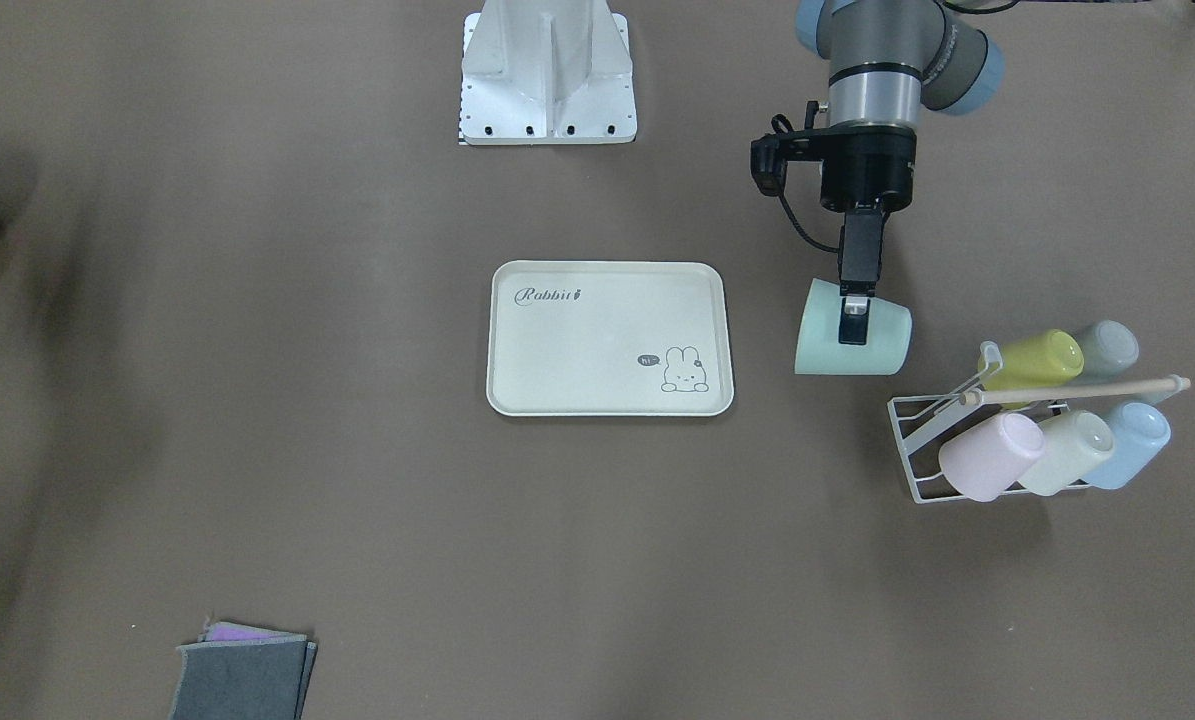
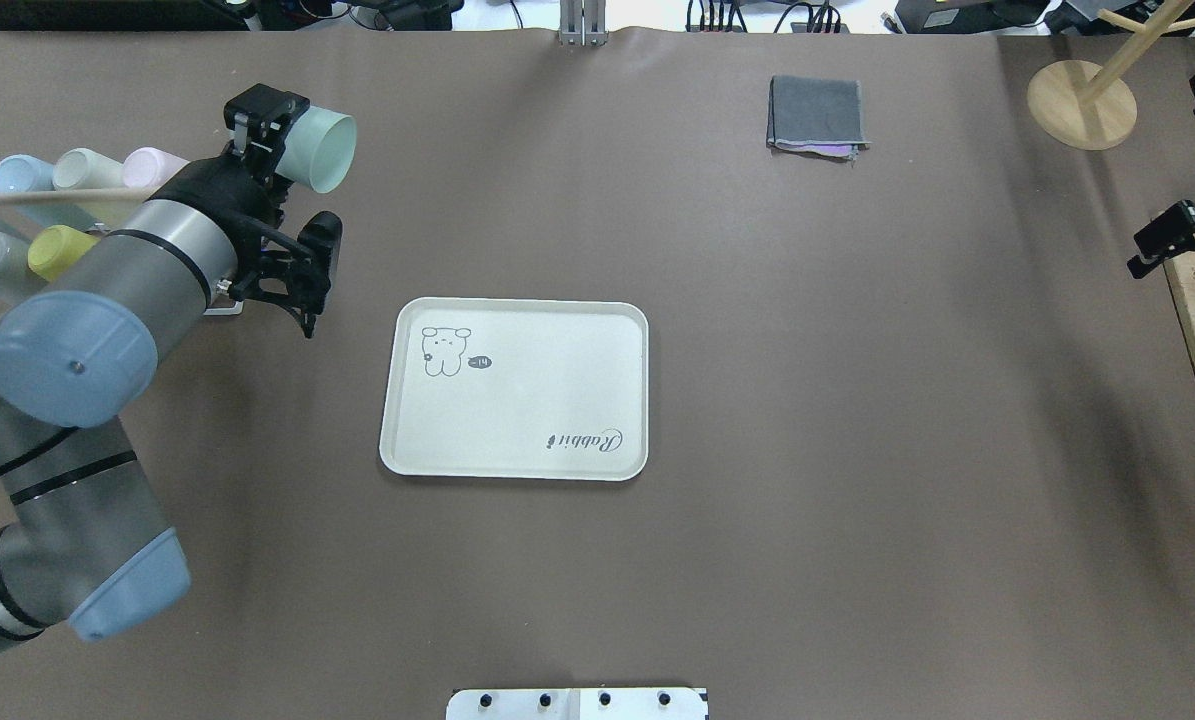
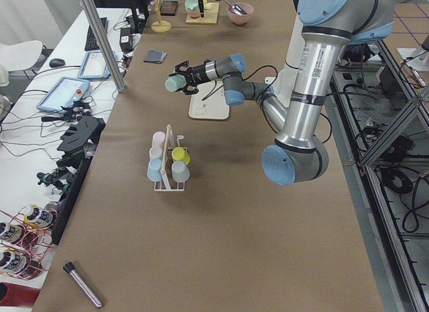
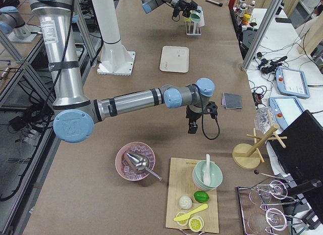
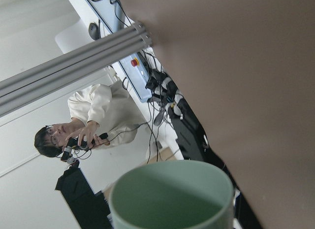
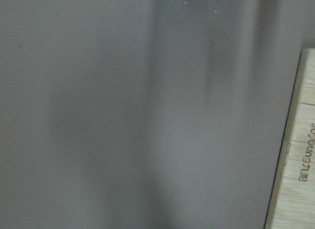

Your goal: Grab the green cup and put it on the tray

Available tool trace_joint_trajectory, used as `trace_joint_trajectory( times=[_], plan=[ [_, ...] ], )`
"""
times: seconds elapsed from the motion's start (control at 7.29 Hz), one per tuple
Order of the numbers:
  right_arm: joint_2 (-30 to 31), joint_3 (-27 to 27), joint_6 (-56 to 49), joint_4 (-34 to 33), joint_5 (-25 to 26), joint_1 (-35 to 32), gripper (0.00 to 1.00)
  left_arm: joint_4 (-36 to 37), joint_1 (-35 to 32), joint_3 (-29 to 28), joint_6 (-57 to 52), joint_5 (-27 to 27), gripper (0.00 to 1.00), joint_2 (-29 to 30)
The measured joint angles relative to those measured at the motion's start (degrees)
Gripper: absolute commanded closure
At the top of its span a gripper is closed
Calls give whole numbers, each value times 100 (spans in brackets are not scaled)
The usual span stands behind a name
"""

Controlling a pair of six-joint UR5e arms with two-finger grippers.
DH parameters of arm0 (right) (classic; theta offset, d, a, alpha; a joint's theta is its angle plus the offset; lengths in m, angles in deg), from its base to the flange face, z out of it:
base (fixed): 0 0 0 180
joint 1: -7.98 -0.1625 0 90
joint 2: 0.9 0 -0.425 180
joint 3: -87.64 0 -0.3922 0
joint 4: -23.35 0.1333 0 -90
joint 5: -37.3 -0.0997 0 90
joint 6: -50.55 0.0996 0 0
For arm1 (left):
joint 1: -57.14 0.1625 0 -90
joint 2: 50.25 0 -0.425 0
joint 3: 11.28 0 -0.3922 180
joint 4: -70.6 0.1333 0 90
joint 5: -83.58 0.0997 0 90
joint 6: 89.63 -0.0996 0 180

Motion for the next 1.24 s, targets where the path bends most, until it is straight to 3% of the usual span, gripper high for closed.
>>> trace_joint_trajectory(
  times=[0.27,0.55,0.82,1.24],
  plan=[
    [338,-21,-340,-29,-19,-411,0,-1029,-105,-802,1724,-1193,67,496],
    [535,-65,-991,-380,28,-919,0,-2089,-110,-1546,3080,-1943,67,823],
    [581,-149,-1610,-791,45,-1252,0,-3478,-2,-2332,4405,-2442,67,1016],
    [771,-247,-1848,-751,10,-1327,0,-5265,378,-3463,5863,-2709,67,1280]
  ],
)
